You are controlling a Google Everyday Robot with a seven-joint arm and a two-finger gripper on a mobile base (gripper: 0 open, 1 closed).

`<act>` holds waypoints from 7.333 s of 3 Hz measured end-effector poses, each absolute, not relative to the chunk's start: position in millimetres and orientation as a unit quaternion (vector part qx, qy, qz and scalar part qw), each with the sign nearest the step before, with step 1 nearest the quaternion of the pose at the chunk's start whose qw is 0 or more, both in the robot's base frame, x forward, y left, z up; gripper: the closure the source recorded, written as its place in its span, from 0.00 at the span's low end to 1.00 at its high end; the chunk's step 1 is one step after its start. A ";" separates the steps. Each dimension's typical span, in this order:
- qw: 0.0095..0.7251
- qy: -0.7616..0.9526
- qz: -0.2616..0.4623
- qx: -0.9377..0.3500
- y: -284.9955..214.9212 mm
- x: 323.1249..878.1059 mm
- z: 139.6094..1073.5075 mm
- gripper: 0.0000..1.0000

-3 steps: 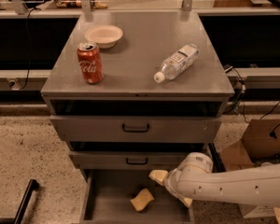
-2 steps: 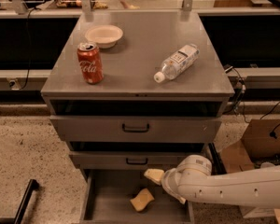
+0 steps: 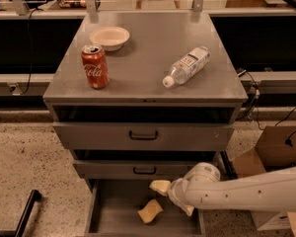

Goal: Pick sponge from bottom drawer and place on counter

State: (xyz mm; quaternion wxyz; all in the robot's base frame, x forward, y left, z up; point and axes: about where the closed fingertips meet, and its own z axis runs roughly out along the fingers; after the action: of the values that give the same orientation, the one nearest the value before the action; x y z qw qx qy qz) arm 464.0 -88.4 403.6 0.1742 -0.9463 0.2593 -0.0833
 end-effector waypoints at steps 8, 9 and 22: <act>0.435 0.421 0.235 -0.761 -77.0 489.9 233.8 0.00; 0.495 0.419 0.284 -0.707 -61.7 487.3 254.3 0.00; 0.398 0.693 0.299 -0.521 -50.3 515.0 112.1 0.64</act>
Offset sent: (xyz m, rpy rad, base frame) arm 0.0338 -0.0033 -0.1113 0.4250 0.0432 -0.0802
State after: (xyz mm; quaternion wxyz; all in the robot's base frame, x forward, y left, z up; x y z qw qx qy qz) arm 515.0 -50.3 112.1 0.3976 -0.5214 0.6931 0.2992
